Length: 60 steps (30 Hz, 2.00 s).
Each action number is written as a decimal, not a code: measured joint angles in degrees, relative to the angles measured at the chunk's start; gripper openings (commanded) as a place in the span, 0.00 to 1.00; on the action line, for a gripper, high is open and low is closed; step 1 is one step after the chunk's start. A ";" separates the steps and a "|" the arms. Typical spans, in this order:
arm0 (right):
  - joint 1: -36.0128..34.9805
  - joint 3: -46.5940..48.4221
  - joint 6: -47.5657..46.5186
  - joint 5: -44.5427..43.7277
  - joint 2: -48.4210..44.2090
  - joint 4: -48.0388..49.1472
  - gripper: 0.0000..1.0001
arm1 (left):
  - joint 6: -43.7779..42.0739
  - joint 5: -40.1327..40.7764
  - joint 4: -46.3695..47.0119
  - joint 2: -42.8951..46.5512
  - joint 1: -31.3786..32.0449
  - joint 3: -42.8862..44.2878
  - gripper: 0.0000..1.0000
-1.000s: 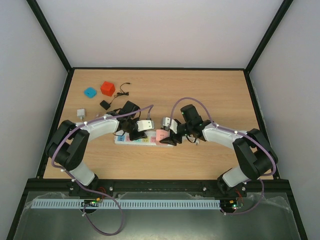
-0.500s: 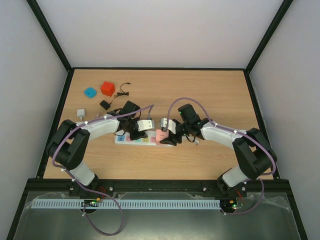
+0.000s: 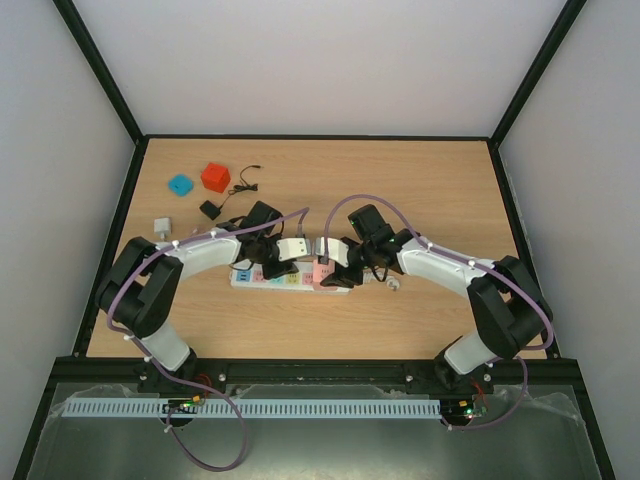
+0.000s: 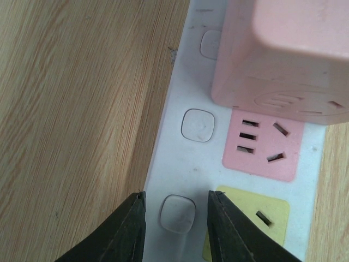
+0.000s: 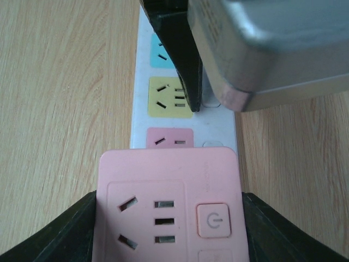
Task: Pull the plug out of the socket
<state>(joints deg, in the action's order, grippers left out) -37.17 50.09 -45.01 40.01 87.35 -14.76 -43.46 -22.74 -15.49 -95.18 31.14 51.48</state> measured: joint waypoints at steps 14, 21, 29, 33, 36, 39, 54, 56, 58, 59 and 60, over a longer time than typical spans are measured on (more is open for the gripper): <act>0.02 1.20 0.07 -0.96 0.00 -2.80 0.25 | 0.37 2.75 2.40 -0.90 2.36 0.13 0.32; 0.02 1.88 0.46 -1.05 0.11 -3.61 0.24 | 0.37 4.37 5.03 -1.31 2.73 -0.07 0.31; 0.02 2.34 0.66 -1.11 0.13 -4.31 0.24 | 0.37 5.27 6.60 -1.62 2.82 -0.11 0.31; 0.02 2.60 0.68 -1.22 0.13 -4.61 0.24 | 0.37 5.49 7.19 -1.73 2.84 -0.13 0.31; 0.02 2.67 0.70 -1.22 0.13 -4.70 0.24 | 0.37 5.53 7.37 -1.75 2.84 -0.20 0.31; 0.02 2.69 0.81 -1.22 0.13 -4.70 0.24 | 0.37 5.68 7.63 -1.75 2.84 -0.37 0.30; -0.04 2.67 1.60 0.00 0.13 -4.83 0.24 | 2.19 2.45 2.84 -1.81 0.59 2.29 0.36; -0.11 2.56 1.62 0.94 0.13 -4.52 0.24 | 2.97 1.01 -0.35 -1.53 -0.72 2.99 0.38; -0.24 2.38 1.62 1.77 0.13 -4.31 0.24 | 3.30 0.28 -2.62 -0.76 -1.14 3.21 0.40; -0.35 2.23 1.64 2.01 0.13 -4.22 0.24 | 3.43 0.07 -4.13 -0.04 -1.27 3.21 0.41; -0.37 2.01 1.64 2.16 0.13 -4.04 0.24 | 3.45 -0.22 -5.75 0.83 -1.44 3.21 0.42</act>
<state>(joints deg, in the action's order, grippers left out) -37.54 52.10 -43.38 42.17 87.48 -18.81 -40.01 -22.96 -21.23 -94.35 29.69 54.70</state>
